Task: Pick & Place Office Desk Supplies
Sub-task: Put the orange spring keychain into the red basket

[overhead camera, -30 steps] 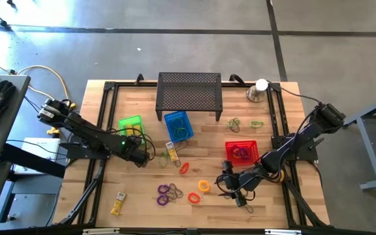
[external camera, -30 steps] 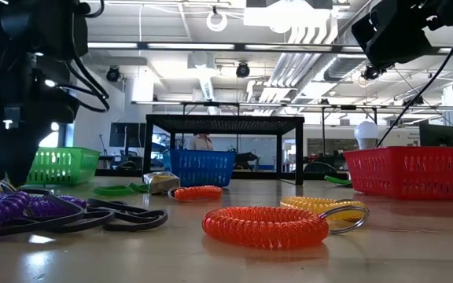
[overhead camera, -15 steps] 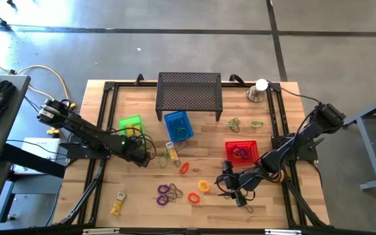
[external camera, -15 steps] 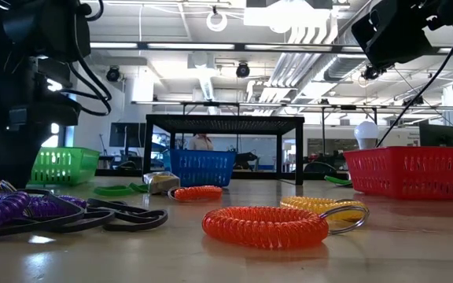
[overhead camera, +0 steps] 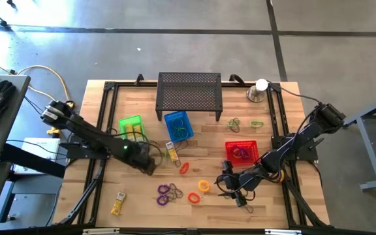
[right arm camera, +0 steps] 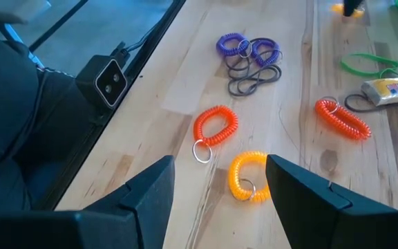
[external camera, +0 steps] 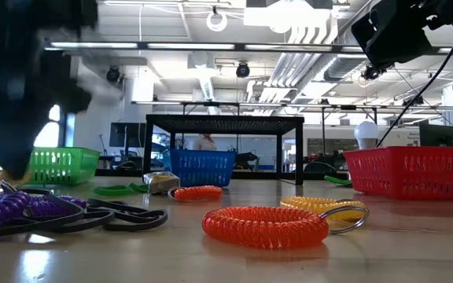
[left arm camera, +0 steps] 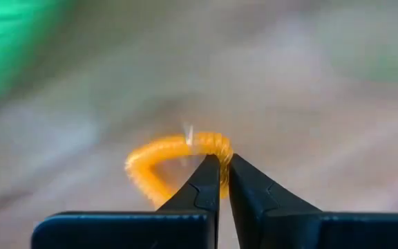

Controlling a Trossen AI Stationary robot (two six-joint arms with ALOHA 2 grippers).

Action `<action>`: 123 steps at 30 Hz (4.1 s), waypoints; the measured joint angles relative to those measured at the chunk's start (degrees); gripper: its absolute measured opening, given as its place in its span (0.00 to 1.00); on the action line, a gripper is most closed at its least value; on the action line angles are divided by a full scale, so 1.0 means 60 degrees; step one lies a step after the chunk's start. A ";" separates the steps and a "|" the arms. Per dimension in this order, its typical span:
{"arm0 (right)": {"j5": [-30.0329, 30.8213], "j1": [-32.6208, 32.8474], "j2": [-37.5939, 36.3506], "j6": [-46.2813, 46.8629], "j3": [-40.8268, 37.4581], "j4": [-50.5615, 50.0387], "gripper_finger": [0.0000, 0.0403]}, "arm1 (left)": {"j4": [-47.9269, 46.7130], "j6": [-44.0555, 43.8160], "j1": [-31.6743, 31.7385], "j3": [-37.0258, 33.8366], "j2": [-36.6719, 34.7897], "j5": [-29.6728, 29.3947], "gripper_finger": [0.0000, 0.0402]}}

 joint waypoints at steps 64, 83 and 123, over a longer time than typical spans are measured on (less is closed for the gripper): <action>-0.3869 -0.2062 0.1435 -0.1909 0.0004 0.4433 0.04 | 1.2948 0.8644 0.0192 0.1723 0.3185 0.1255 0.02; -0.3436 -0.2018 0.1402 -0.1110 0.0004 0.2218 0.03 | 1.2073 0.9135 -0.0246 0.1723 0.3182 -0.1182 0.31; 0.4026 -0.0499 -0.0437 0.9249 0.0004 -0.9521 0.28 | 1.1235 0.9110 -0.0216 0.1723 0.3182 -0.1142 0.32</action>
